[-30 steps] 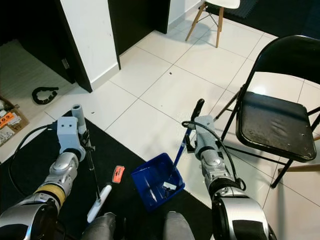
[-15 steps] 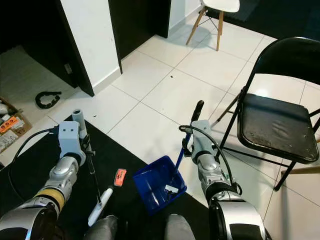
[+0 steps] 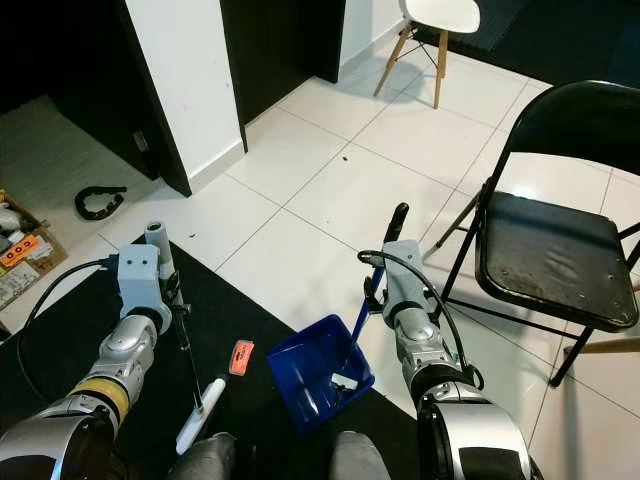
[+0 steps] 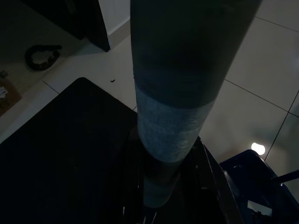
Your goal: Sweep floor
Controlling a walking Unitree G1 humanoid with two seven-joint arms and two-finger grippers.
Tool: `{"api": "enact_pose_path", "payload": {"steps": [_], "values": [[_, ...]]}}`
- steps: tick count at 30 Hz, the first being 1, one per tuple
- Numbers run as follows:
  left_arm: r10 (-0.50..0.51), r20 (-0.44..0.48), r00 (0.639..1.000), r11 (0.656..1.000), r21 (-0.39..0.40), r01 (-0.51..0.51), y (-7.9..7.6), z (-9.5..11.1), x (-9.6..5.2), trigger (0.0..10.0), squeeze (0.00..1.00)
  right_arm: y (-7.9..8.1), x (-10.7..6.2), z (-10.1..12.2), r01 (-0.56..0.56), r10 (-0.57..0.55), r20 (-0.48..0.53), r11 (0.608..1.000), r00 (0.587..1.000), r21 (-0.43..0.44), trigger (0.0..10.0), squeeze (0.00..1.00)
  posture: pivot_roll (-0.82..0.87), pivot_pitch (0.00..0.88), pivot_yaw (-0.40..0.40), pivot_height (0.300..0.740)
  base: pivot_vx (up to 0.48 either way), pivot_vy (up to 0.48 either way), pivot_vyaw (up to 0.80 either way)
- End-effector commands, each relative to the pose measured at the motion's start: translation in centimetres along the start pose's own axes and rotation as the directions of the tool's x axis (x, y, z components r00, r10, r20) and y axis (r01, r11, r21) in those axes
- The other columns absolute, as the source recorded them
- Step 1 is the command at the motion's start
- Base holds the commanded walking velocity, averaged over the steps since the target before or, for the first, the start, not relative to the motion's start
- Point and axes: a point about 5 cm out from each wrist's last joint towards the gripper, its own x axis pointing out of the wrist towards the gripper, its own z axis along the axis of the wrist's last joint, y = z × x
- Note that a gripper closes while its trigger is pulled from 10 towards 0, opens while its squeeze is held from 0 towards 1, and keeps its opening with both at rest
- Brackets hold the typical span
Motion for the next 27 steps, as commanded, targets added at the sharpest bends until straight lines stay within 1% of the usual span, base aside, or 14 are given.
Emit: {"api": "enact_pose_path", "payload": {"steps": [1,9,15,21,27], "values": [[0.0,-0.093,0.996,1.0,0.001,0.0,-0.02,-1.94,-0.59,10.0,0.0,-0.09,0.03,0.0,0.005,-0.005,-0.007,1.0,1.0,-0.007,10.0,0.0,-0.02,0.005,-0.016,0.74,0.0,0.0,0.0],[0.0,-0.089,0.996,1.0,0.001,0.0,-0.14,-1.93,-0.59,10.0,0.0,-0.2,0.02,-0.04,0.006,-0.007,-0.007,1.0,1.0,-0.012,10.0,0.0,-0.01,0.011,-0.023,0.74,0.0,0.0,0.0],[-0.001,-0.085,0.996,1.0,-0.004,0.001,-0.17,-1.9,-0.59,10.0,0.0,-0.2,0.0,-0.05,0.003,-0.003,-0.005,1.0,1.0,-0.004,10.0,0.0,-0.02,0.02,-0.027,0.74,0.0,0.0,0.0],[0.001,-0.085,0.996,1.0,-0.003,-0.001,-0.27,-1.91,-0.58,10.0,0.0,-0.34,0.01,-0.01,-0.005,0.005,-0.003,1.0,1.0,0.01,10.0,0.0,-0.02,0.034,-0.047,0.74,0.0,0.0,0.0],[0.001,-0.077,0.997,1.0,-0.013,-0.002,-0.45,-1.61,-0.43,10.0,0.0,-0.58,0.1,0.2,0.01,-0.01,-0.004,1.0,1.0,-0.008,10.0,0.0,-0.03,0.038,-0.038,0.74,0.0,0.0,0.0]]}}
